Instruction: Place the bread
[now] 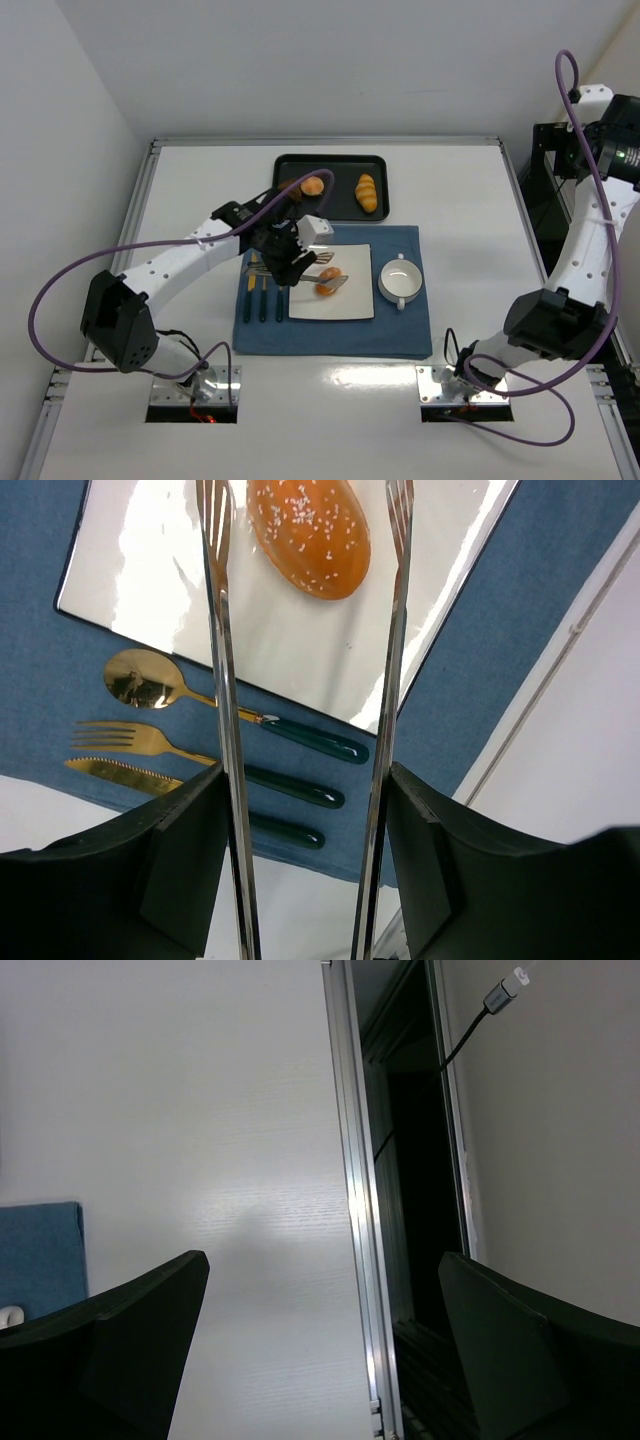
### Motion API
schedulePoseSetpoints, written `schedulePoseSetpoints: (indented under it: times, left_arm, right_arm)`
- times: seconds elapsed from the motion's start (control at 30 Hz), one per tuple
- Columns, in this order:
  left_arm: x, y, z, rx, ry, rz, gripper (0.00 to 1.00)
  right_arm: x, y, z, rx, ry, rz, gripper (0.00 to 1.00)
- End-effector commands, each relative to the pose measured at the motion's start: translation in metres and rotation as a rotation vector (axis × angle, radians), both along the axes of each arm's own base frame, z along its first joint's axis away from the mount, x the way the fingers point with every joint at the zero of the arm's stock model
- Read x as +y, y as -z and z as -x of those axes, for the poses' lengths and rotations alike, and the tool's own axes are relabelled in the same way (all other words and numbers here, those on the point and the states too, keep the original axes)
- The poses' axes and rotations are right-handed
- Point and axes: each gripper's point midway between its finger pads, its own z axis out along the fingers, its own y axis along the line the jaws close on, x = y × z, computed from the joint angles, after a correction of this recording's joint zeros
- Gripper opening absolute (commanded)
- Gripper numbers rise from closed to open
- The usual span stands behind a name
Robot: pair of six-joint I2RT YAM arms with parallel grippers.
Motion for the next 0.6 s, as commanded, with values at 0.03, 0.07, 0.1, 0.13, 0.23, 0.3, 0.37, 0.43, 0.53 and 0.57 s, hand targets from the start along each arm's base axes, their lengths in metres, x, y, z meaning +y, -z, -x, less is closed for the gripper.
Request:
schedulePoseSetpoints:
  times: [0.03,0.07,0.1,0.13,0.23,0.3,0.37,0.43,0.53,0.57]
  left_arm:
    - [-0.011,-0.041,-0.003,-0.051,0.012,0.1,0.56]
    - [-0.012,-0.044,-0.005,-0.051,0.009,0.115,0.56]
    - [-0.013,-0.053,-0.006,-0.074,0.01,0.131,0.56]
    - [-0.006,-0.059,-0.015,-0.086,-0.044,0.148,0.56]
    - [0.015,-0.079,-0.048,-0.173,-0.17,0.182,0.56]
    - [0.03,-0.088,-0.068,-0.235,-0.238,0.162,0.56]
    - [0.053,-0.091,-0.087,-0.283,-0.314,0.142,0.56]
    - [0.083,-0.1,-0.111,-0.355,-0.42,0.117,0.56]
    - [0.126,-0.108,-0.144,-0.446,-0.575,0.071,0.56]
    - [0.139,-0.113,-0.152,-0.47,-0.651,0.078,0.56]
  right_arm:
    - [0.001,-0.015,-0.008,-0.043,-0.019,0.012,1.0]
    - [0.001,-0.015,-0.008,-0.043,-0.019,0.012,1.0]
    - [0.001,-0.015,-0.008,-0.043,-0.019,0.012,1.0]
    - [0.001,-0.015,-0.008,-0.043,-0.019,0.012,1.0]
    - [0.0,-0.018,-0.008,-0.051,-0.019,0.016,1.0]
    - [0.0,-0.018,-0.008,-0.051,-0.019,0.016,1.0]
    - [0.002,-0.019,-0.009,-0.054,-0.027,0.011,1.0]
    - [0.002,-0.019,-0.009,-0.054,-0.027,0.011,1.0]
    - [0.001,-0.011,-0.01,-0.038,-0.027,0.003,1.0]
    - [0.001,-0.011,-0.01,-0.038,-0.027,0.002,1.0]
